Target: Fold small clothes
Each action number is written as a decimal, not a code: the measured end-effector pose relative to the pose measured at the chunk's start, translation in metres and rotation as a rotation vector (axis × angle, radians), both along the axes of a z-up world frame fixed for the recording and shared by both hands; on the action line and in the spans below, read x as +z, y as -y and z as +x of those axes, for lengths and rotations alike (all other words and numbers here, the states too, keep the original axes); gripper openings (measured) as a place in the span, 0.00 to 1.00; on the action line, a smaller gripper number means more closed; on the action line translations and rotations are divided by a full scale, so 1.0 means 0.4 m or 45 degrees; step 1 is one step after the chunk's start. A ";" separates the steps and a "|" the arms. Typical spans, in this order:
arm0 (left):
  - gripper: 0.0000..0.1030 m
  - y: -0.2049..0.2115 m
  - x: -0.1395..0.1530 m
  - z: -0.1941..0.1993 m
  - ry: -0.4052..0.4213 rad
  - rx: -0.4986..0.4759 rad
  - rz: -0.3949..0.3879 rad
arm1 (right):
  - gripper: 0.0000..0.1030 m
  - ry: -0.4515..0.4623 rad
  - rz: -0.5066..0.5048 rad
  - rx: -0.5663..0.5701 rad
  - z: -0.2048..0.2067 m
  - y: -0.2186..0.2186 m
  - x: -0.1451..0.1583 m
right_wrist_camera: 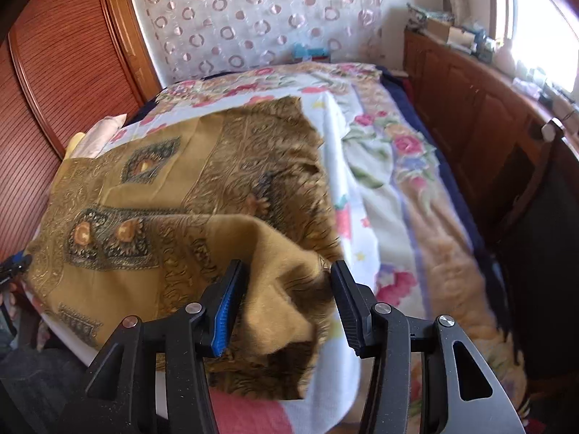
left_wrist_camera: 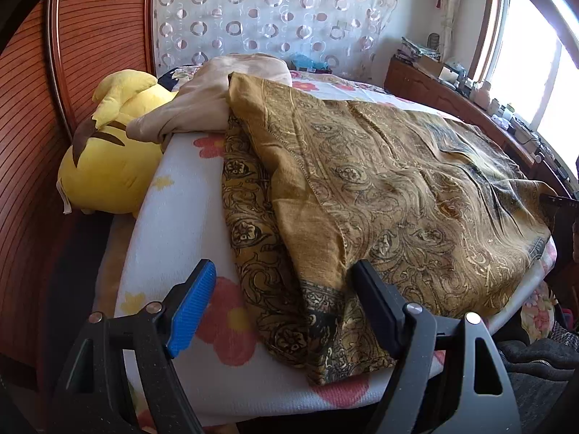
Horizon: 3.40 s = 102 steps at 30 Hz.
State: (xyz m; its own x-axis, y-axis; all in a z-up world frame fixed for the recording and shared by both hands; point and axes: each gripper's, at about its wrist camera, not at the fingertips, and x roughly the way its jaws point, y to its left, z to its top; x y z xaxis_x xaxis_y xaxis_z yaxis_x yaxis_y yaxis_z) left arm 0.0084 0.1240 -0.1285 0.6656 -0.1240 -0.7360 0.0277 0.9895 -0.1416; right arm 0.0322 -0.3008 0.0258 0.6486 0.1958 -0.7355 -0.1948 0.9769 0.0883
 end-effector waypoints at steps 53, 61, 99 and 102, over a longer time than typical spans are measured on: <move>0.78 0.009 -0.007 -0.024 0.019 0.027 -0.001 | 0.57 0.295 -0.125 0.020 -0.111 -0.097 0.048; 0.78 0.009 -0.009 -0.027 0.025 0.030 -0.006 | 0.59 0.292 -0.126 0.038 -0.049 -0.099 0.054; 0.78 0.018 -0.014 -0.034 0.053 0.025 0.019 | 0.04 0.212 -0.268 -0.095 0.556 -0.224 0.084; 0.78 0.018 -0.014 -0.035 0.052 0.026 0.020 | 0.18 0.181 -0.264 -0.085 0.514 -0.230 0.084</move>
